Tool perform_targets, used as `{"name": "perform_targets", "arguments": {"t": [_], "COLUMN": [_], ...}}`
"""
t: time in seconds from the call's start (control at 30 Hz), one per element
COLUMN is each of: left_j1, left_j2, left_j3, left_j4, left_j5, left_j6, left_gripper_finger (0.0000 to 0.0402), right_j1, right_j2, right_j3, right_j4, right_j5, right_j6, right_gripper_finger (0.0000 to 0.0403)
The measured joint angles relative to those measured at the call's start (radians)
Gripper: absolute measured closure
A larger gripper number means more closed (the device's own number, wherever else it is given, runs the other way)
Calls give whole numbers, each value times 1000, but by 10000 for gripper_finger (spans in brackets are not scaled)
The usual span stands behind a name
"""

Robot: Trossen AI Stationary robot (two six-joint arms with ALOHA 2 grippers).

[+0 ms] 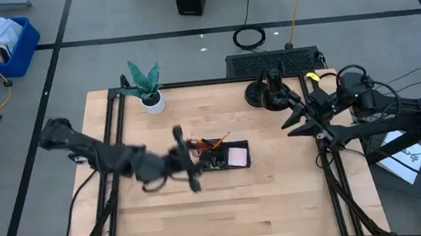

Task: Pick and place office supplies into organizer
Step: Return to Home Position

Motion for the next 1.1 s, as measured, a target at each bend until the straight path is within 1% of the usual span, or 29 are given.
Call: {"name": "perform_targets", "arguments": {"t": [0.07,0.13,0.23,0.3,0.4,0.53,0.67,0.77,0.83,0.93,1.03,1.1], "left_j1": [42,72,89,89,49,-33,-126,-204,-259,-335,-413,-466], "left_j2": [-77,-159,-312,-404,-544,-692,-777,-819,-847,-873,-886,-897], "left_j3": [-54,-112,-224,-299,-402,-490,-526,-526,-527,-527,-526,-526], "left_j4": [-14,8,15,17,0,-13,-47,-156,-213,-248,-279,-324], "left_j5": [84,121,102,96,89,-16,-96,-224,-301,-356,-408,-486], "left_j6": [-12,-10,-19,-32,-55,-70,-55,-106,-151,-183,-194,-201], "left_gripper_finger": [275,275,275,275,275,275,275,275,275,275,275,275], "right_j1": [-1,-1,0,-1,-2,-30,-69,-91,-100,-106,-106,-105], "right_j2": [-14,-31,-57,-75,-107,-163,-217,-254,-278,-301,-319,-340], "right_j3": [0,0,0,0,0,0,2,1,0,0,0,0], "right_j4": [-11,-31,-53,-63,-86,-118,-172,-236,-245,-246,-306,-332], "right_j5": [2,3,6,27,37,38,86,86,85,84,85,121], "right_j6": [-12,-19,-33,-40,-56,-65,-71,-81,-88,-98,-118,-126], "right_gripper_finger": [287,287,287,287,287,287,287,287,287,287,287,287]}}
